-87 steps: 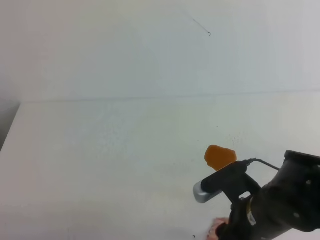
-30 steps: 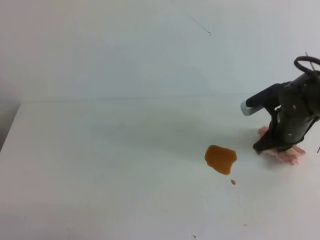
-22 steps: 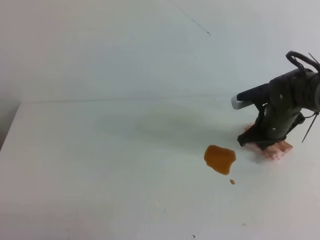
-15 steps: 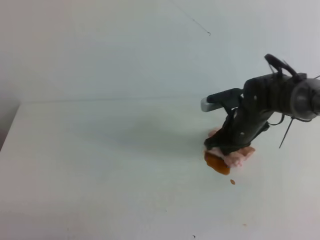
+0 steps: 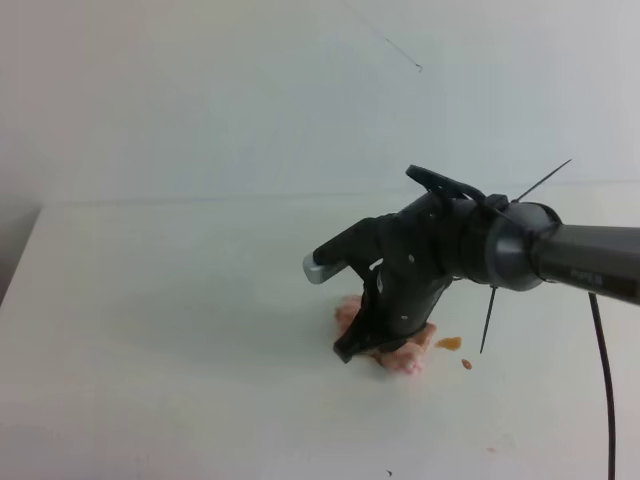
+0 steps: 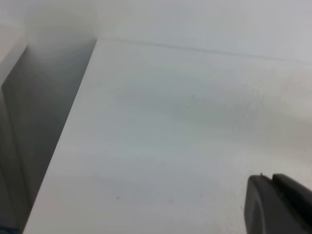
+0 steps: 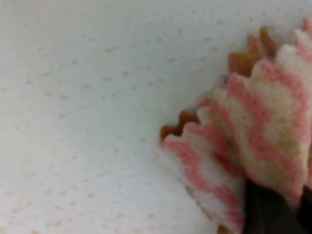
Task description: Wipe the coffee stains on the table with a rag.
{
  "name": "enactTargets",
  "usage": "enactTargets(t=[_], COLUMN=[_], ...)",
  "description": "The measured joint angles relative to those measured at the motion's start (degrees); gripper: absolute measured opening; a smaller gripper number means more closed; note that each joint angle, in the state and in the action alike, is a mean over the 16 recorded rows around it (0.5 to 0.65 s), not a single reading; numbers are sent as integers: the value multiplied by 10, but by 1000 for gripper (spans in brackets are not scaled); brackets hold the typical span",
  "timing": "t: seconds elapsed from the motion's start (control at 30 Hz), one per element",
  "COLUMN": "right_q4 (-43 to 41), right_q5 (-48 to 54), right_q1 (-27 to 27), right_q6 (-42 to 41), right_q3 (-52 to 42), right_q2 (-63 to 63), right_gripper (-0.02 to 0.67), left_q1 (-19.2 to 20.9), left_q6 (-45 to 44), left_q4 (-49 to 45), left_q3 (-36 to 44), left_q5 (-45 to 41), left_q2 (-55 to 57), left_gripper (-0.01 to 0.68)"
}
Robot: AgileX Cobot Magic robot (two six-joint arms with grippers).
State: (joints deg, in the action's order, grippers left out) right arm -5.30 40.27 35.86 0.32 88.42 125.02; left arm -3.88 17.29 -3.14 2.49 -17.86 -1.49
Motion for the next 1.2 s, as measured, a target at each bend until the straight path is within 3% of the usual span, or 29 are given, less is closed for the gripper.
enactTargets(t=[0.3,0.5,0.8,1.07,1.2], right_q4=[-115,-144,-79,11,9], right_q5=[-7,-33,-102,-130,-119], right_q1=[-22,-42,-4,70,86], right_q6=[88,102,62,4,-6], right_q3=[-94,-177,-223,-160,-116], right_q2=[-45,-83,-102,-72,-53], right_gripper=[-3,-3,-4,-4,-4], left_q1=[0,0,0,0,0], left_q6=[0,0,0,0,0], left_q4=[0,0,0,0,0], left_q3=[0,0,0,0,0], left_q5=[0,0,0,0,0], left_q2=[0,0,0,0,0], left_gripper=[0,0,0,0,0])
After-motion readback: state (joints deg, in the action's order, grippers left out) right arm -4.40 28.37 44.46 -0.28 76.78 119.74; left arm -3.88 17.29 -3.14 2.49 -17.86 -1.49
